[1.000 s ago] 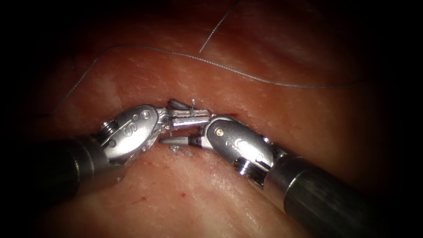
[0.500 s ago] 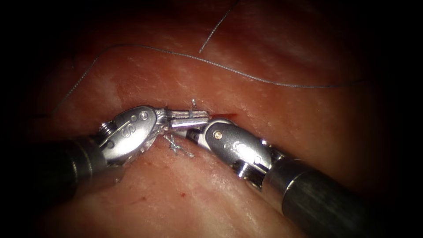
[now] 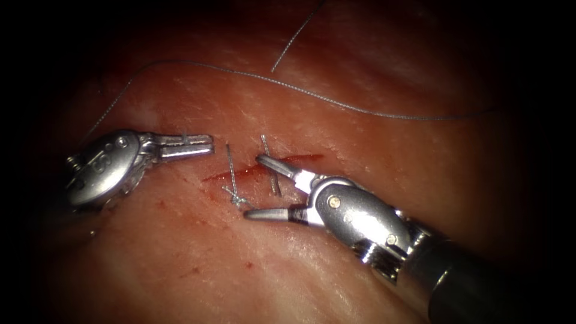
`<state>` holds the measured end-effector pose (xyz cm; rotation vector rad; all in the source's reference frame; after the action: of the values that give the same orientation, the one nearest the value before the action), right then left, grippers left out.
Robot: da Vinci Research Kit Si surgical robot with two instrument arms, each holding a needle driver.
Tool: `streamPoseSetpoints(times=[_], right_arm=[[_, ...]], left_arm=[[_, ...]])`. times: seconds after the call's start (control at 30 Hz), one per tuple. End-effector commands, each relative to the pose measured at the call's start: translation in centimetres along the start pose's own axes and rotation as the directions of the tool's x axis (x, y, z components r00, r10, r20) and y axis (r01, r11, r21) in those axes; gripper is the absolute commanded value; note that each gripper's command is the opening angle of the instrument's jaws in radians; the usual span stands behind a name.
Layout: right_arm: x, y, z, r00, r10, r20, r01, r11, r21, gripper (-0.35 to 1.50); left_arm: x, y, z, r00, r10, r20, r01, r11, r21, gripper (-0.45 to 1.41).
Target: Wound Closure
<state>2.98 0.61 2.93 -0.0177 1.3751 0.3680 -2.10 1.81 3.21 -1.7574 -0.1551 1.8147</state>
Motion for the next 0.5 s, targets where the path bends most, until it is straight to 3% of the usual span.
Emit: streamPoseSetpoints(times=[0.03, 0.23, 0.5], right_arm=[[0.00, 0.07, -0.06, 1.000, 0.000, 0.001, 0.000, 1.000, -0.017, 1.45], [-0.02, 0.12, -0.27, 1.000, 0.001, 0.012, -0.001, 0.999, -0.040, 1.45], [-0.05, 0.08, -0.23, 1.000, -0.003, 0.012, 0.004, 0.999, -0.043, 1.45]], left_arm=[[-0.07, -0.02, -0.01, 1.000, 0.004, -0.002, -0.004, 1.000, 0.003, -0.45], [-0.21, 0.17, -0.37, 0.999, 0.037, 0.003, -0.037, 0.999, 0.016, -0.45], [-0.48, 0.57, -0.70, 0.996, 0.053, 0.072, -0.054, 0.998, 0.018, -0.45]])
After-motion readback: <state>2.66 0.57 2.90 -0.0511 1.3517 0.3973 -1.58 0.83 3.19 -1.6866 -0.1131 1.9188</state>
